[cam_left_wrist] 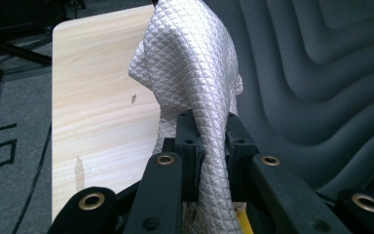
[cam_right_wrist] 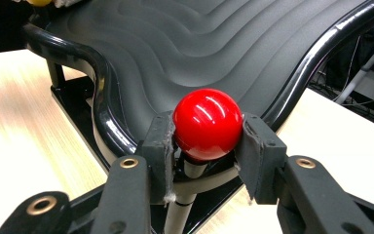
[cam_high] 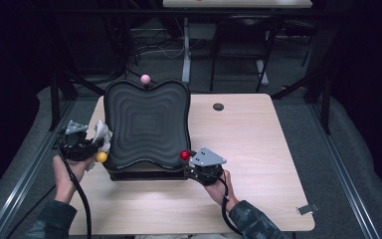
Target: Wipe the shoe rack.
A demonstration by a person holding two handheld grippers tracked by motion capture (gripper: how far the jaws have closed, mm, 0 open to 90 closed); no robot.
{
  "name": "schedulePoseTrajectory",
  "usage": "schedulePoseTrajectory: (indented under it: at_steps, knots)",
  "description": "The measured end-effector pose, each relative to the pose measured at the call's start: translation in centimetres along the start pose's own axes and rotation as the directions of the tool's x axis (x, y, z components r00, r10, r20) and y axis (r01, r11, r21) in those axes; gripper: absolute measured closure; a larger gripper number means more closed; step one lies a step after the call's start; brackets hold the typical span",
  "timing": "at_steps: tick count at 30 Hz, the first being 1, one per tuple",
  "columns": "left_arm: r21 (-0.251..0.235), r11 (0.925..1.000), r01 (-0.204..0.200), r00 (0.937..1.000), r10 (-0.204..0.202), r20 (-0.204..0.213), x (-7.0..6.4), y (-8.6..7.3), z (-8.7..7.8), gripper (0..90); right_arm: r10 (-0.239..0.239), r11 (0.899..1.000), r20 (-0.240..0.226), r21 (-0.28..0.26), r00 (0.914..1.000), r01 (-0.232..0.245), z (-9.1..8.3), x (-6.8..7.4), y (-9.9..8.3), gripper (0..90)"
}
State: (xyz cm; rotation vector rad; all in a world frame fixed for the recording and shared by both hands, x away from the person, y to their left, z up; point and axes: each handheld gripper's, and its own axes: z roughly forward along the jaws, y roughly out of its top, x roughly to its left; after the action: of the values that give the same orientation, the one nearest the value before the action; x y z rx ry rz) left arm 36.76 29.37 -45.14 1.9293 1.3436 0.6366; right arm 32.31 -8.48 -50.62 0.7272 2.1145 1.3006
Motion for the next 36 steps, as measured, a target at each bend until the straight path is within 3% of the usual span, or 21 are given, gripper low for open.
schedulePoseTrajectory:
  at_steps: [1, 2, 5, 12, 24, 30, 36]
  knots:
    - [-0.001, 1.0, 0.0, 1.0, 0.0, 0.001, 0.1, 0.2, 0.1, 80.5, 0.002, 1.0, -0.012, -0.009, 0.9999, -0.002, 0.1, 0.0, 0.0, 60.3]
    - [-0.004, 1.0, 0.005, 1.0, -0.005, 0.001, 0.1, 0.5, 0.2, 80.5, -0.003, 1.0, 0.015, 0.012, 0.9999, 0.003, -0.1, 0.0, 0.0, 60.3]
    - [-0.004, 1.0, -0.001, 1.0, 0.001, -0.009, 0.2, 1.5, 0.6, 80.6, 0.001, 1.0, -0.018, -0.013, 0.9998, -0.002, 0.1, 0.0, 0.0, 60.3]
    - [0.002, 0.9999, -0.013, 0.9992, 0.013, -0.037, 0.7, 4.2, 1.7, 80.7, -0.001, 1.0, -0.008, -0.008, 1.0, 0.001, 0.0, 0.0, 0.0, 60.3]
    - [0.019, 0.9998, 0.001, 0.9959, 0.001, -0.09, 2.2, 7.6, 3.2, 80.8, -0.004, 1.0, -0.005, -0.005, 1.0, 0.004, 0.0, 0.0, 0.0, 60.3]
    - [0.01, 0.9999, 0.009, 0.9939, -0.008, -0.11, 2.3, 9.5, 3.7, 80.8, -0.003, 1.0, -0.008, -0.015, 1.0, 0.003, 0.1, 0.0, 0.0, 60.3]
    - [0.024, 0.9997, -0.008, 0.9902, 0.011, -0.139, 1.9, 11.6, 4.4, 80.9, -0.005, 1.0, -0.007, -0.011, 1.0, 0.005, 0.1, 0.0, 0.0, 60.2]
